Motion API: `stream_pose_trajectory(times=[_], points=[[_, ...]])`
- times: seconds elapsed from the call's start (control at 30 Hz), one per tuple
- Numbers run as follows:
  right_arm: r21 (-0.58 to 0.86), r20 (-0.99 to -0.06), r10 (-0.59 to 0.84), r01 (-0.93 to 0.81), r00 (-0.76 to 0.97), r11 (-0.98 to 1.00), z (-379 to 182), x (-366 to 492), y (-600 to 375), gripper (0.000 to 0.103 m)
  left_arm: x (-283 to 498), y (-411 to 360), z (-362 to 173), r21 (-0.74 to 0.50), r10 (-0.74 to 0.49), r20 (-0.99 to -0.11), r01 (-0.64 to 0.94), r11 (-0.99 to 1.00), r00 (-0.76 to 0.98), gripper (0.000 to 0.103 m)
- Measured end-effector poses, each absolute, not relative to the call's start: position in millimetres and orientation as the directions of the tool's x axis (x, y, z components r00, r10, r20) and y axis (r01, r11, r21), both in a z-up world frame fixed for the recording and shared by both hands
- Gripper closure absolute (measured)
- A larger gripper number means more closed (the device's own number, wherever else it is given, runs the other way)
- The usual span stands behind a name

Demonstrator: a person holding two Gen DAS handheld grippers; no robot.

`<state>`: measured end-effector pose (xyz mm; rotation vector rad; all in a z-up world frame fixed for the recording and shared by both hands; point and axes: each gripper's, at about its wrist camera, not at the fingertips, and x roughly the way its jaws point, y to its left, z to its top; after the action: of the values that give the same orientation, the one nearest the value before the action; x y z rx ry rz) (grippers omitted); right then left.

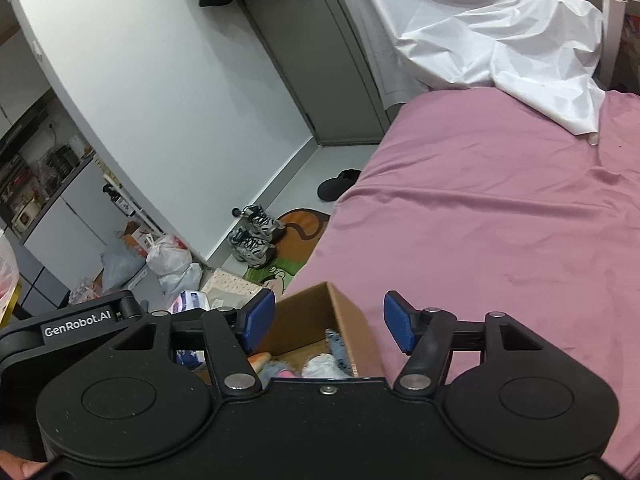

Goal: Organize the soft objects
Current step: 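Open right gripper releasing the bundle while left gripper releases the tissue pack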

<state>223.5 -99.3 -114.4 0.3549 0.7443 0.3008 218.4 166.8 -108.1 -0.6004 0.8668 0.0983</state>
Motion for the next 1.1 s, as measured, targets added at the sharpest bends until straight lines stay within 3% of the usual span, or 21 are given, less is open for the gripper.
stream_pose_trajectory(times=[0.63,1.1], points=[[0.45,-0.599,0.395,-0.115,0.697,0.886,-117.7,221.0,-120.6,0.041,220.8,160.3,-101.9,-0.436,-0.123,-0.745,-0.338,0.834,0.656,0.028],[0.46,-0.57,0.441,-0.175,0.693,0.87,-99.7,206.2,-125.1,0.025,195.6,156.4,-81.7,-0.343,-0.036,-0.768,-0.362,0.867,0.64,0.021]])
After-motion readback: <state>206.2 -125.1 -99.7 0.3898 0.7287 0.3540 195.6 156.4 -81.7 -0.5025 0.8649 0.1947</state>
